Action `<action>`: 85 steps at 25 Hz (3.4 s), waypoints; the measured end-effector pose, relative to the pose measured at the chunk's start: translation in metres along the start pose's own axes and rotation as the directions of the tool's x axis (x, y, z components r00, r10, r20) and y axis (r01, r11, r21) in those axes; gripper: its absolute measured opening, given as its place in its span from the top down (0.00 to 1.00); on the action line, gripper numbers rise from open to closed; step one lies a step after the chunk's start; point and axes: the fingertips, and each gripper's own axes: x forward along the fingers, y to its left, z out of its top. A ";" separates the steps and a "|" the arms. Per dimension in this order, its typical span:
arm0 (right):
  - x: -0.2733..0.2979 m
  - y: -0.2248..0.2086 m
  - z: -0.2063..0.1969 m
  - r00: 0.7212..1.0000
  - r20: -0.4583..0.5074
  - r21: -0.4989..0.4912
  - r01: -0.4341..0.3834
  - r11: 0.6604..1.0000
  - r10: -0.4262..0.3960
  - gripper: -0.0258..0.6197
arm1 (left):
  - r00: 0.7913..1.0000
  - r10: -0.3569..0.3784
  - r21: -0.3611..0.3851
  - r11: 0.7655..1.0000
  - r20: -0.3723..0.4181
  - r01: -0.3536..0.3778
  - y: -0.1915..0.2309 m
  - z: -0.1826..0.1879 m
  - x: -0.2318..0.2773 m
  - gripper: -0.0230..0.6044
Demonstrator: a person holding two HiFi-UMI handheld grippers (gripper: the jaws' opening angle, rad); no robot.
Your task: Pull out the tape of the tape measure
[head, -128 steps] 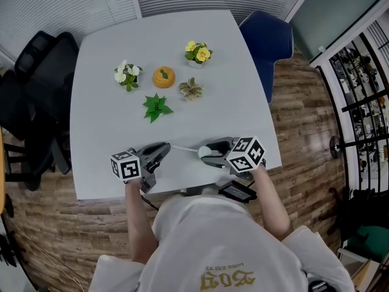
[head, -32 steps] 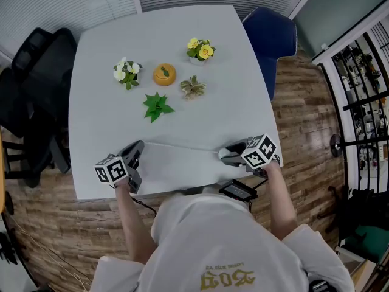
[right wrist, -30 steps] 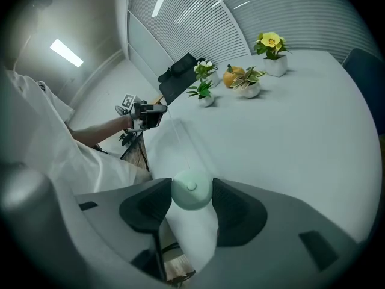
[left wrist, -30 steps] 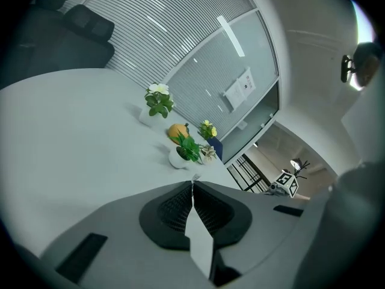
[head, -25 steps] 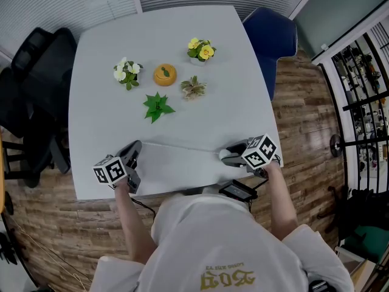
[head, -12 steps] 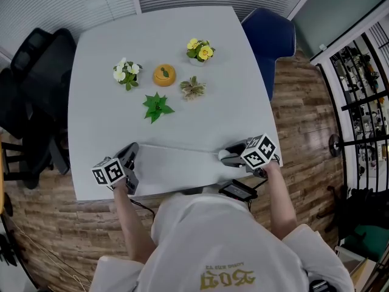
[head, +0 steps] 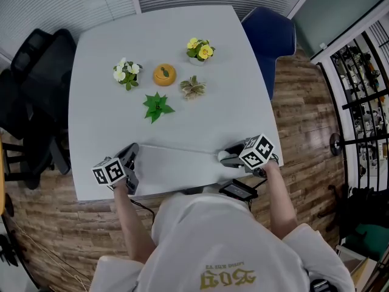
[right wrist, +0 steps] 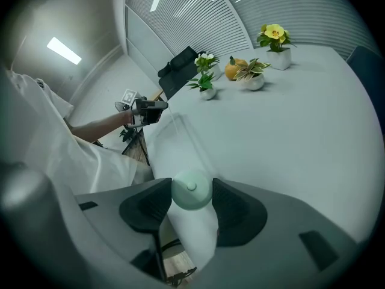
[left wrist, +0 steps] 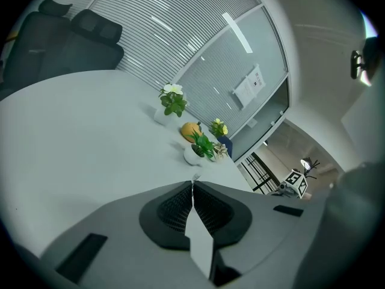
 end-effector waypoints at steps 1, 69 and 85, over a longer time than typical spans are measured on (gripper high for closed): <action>0.001 0.000 0.000 1.000 -0.002 0.000 -0.001 1.000 0.001 0.61 | 1.000 -0.001 0.001 1.000 -0.001 0.001 0.000 0.000 0.001 0.95; 0.033 -0.063 0.012 0.953 -0.001 -0.259 0.293 0.920 -0.304 0.61 | 0.934 0.289 0.145 0.954 -0.208 -0.263 0.036 -0.023 0.050 0.92; 0.019 -0.057 0.023 0.951 0.110 -0.142 0.303 0.942 -0.289 0.59 | 0.932 0.325 0.216 0.933 -0.158 -0.289 0.027 -0.014 0.048 0.72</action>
